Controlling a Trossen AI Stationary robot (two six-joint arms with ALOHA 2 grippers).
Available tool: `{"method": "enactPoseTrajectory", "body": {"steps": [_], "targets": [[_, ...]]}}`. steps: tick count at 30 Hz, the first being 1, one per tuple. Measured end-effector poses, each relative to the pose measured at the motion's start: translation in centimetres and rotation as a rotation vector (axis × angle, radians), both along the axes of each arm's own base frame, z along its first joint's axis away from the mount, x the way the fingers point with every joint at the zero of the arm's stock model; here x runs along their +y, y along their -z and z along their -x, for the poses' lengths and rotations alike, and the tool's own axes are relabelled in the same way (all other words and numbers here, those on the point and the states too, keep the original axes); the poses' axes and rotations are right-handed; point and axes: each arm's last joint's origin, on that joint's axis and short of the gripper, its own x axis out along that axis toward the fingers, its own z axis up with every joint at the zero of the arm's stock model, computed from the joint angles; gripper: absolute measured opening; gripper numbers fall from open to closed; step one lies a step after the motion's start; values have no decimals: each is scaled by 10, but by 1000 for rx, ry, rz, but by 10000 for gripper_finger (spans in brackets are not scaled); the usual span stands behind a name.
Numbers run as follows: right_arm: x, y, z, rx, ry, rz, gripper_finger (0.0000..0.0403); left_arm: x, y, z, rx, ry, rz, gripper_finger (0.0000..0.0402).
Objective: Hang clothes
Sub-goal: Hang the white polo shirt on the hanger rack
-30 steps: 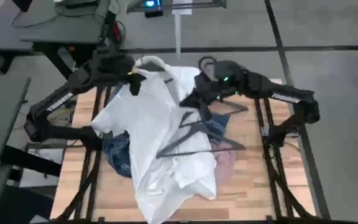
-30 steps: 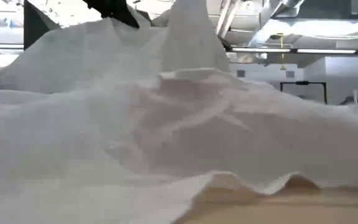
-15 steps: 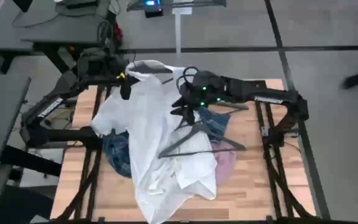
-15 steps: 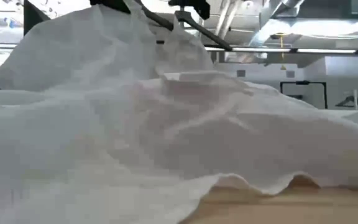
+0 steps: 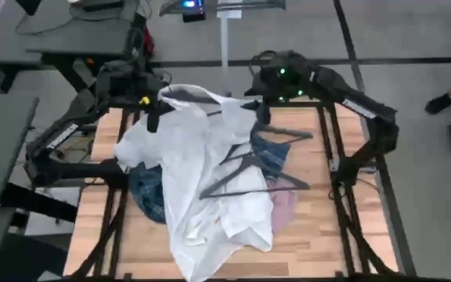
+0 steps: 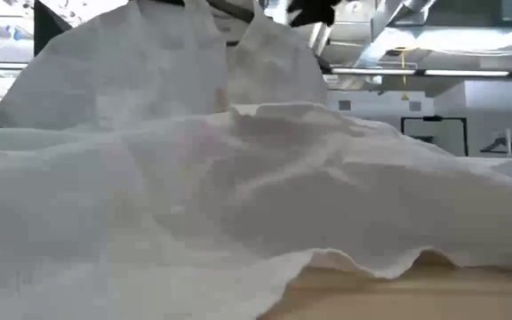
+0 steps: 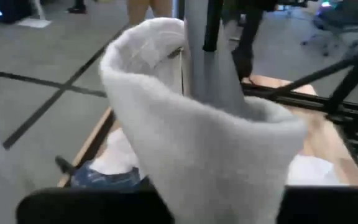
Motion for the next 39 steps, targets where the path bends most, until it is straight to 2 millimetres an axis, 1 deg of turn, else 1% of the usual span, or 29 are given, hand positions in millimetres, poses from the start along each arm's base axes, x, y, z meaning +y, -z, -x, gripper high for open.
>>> {"method": "enactPoseTrajectory", "body": {"steps": [2, 4, 7, 8, 10, 14, 18, 22, 24, 26, 28, 33, 39], "targets": [[1, 2, -9, -31, -58, -1, 197, -1, 0, 0, 0, 11, 4, 19], [3, 3, -13, -48, -74, 5, 190, -1, 1, -2, 1, 19, 6, 19], [0, 10, -20, -24, -84, -6, 181, -5, 0, -4, -1, 40, 4, 19], [-1, 15, -20, 9, -82, -20, 178, -6, 0, -5, -1, 48, 4, 19], [-4, 27, -27, 58, -97, -41, 173, -9, 1, -7, 3, 57, 12, 19], [-2, 32, -37, 53, -137, -57, 154, -13, 1, -10, 3, 87, 15, 19], [-1, 34, -40, 35, -193, -97, 112, -14, 4, -16, 17, 103, 31, 19], [7, 28, -47, -38, -229, -111, 54, -13, 9, -27, 35, 130, 48, 19], [11, 28, -49, -39, -222, -138, 35, -13, 13, -33, 57, 153, 63, 19], [13, 27, -51, -50, -229, -135, 34, -13, 15, -38, 65, 157, 57, 19], [16, 34, -56, -22, -235, -155, 34, -13, 17, -42, 77, 167, 61, 19], [19, 42, -61, 16, -227, -189, 40, -14, 21, -42, 113, 164, 77, 19], [10, 28, -52, 18, -195, -195, 50, -14, 24, -41, 149, 145, 71, 19]]}}
